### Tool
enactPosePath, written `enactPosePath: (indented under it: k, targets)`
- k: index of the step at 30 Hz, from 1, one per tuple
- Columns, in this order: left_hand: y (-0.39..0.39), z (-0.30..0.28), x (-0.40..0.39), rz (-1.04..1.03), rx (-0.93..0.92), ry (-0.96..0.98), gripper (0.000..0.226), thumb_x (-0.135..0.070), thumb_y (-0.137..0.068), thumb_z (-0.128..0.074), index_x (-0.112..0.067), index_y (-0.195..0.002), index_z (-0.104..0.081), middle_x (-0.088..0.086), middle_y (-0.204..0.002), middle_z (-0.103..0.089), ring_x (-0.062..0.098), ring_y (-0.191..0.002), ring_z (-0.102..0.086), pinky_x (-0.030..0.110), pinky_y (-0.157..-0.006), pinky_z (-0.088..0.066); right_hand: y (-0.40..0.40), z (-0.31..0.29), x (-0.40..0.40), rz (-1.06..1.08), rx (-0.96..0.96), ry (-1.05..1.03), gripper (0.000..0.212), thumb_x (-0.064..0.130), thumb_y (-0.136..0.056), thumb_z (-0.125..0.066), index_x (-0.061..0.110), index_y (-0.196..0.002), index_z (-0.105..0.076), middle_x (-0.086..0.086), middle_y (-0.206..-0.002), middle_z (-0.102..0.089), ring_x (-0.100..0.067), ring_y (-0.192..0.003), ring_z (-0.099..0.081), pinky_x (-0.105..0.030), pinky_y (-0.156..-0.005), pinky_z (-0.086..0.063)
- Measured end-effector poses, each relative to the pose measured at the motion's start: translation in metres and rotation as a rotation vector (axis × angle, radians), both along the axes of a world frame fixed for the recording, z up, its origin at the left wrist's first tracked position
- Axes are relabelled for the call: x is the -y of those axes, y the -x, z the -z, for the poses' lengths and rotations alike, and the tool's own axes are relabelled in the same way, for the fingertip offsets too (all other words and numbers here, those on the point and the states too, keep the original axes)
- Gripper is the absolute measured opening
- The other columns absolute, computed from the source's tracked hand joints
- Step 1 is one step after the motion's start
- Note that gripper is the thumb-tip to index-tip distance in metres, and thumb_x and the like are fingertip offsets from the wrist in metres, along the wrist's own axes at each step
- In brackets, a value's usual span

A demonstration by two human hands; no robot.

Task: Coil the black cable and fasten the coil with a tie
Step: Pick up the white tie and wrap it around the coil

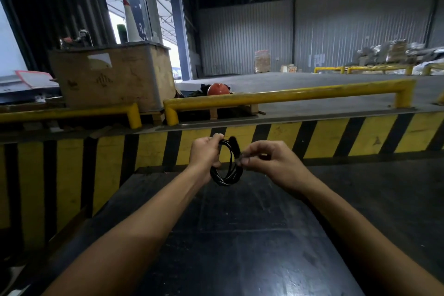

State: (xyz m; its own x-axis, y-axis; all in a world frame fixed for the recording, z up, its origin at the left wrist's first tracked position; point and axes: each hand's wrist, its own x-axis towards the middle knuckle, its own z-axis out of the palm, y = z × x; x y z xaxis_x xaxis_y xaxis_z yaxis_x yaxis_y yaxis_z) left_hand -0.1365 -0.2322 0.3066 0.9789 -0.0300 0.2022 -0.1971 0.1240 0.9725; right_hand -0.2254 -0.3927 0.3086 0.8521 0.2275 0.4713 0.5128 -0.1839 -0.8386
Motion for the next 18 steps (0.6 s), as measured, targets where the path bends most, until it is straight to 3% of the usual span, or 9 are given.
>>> enactPosePath:
  k: [3, 8, 12, 16, 18]
  targets:
    - [0.001, 0.000, 0.004, -0.027, 0.002, -0.028, 0.016, -0.023, -0.089, -0.057, -0.012, -0.078, -0.052, -0.004, -0.048, -0.037, 0.008, -0.038, -0.032, 0.020, -0.033, -0.025, -0.004, 0.003, -0.005, -0.006, -0.079, 0.021, 0.010, 0.008, -0.090, -0.056, 0.003, -0.097, -0.061, -0.007, -0.084, -0.069, -0.012, -0.073, -0.068, -0.019, -0.065, -0.055]
    - [0.001, 0.002, 0.013, -0.016, -0.001, -0.047, 0.019, -0.025, -0.088, -0.058, -0.014, -0.074, -0.053, -0.003, -0.048, -0.038, 0.010, -0.040, -0.034, 0.022, -0.034, -0.027, -0.009, 0.009, -0.006, 0.116, -0.026, 0.146, 0.005, 0.014, -0.092, -0.054, 0.014, -0.096, -0.056, -0.003, -0.081, -0.067, -0.008, -0.068, -0.068, -0.022, -0.061, -0.055]
    - [0.000, 0.005, 0.020, -0.017, 0.009, -0.060, 0.020, -0.027, -0.087, -0.060, -0.014, -0.072, -0.057, 0.006, -0.060, -0.047, 0.014, -0.047, -0.040, 0.026, -0.042, -0.032, -0.012, 0.014, -0.006, 0.168, 0.034, 0.279, 0.003, 0.019, -0.093, -0.052, 0.022, -0.092, -0.053, -0.001, -0.078, -0.067, -0.008, -0.068, -0.067, -0.026, -0.060, -0.055]
    - [0.001, 0.009, 0.027, 0.000, -0.011, -0.075, 0.019, -0.026, -0.087, -0.059, -0.016, -0.071, -0.060, 0.009, -0.066, -0.048, 0.014, -0.050, -0.041, 0.023, -0.037, -0.030, -0.013, 0.017, -0.004, 0.260, 0.180, 0.240, 0.006, 0.018, -0.093, -0.054, 0.023, -0.091, -0.052, 0.007, -0.075, -0.065, 0.002, -0.067, -0.062, -0.017, -0.056, -0.050]
    - [0.003, 0.012, 0.030, 0.035, -0.032, -0.070, 0.017, -0.026, -0.087, -0.058, -0.016, -0.073, -0.060, 0.010, -0.071, -0.049, 0.014, -0.052, -0.040, 0.022, -0.036, -0.029, -0.013, 0.020, -0.001, 0.303, 0.278, 0.214, 0.008, 0.016, -0.091, -0.056, 0.023, -0.093, -0.054, 0.007, -0.084, -0.068, 0.002, -0.074, -0.062, -0.014, -0.061, -0.049]
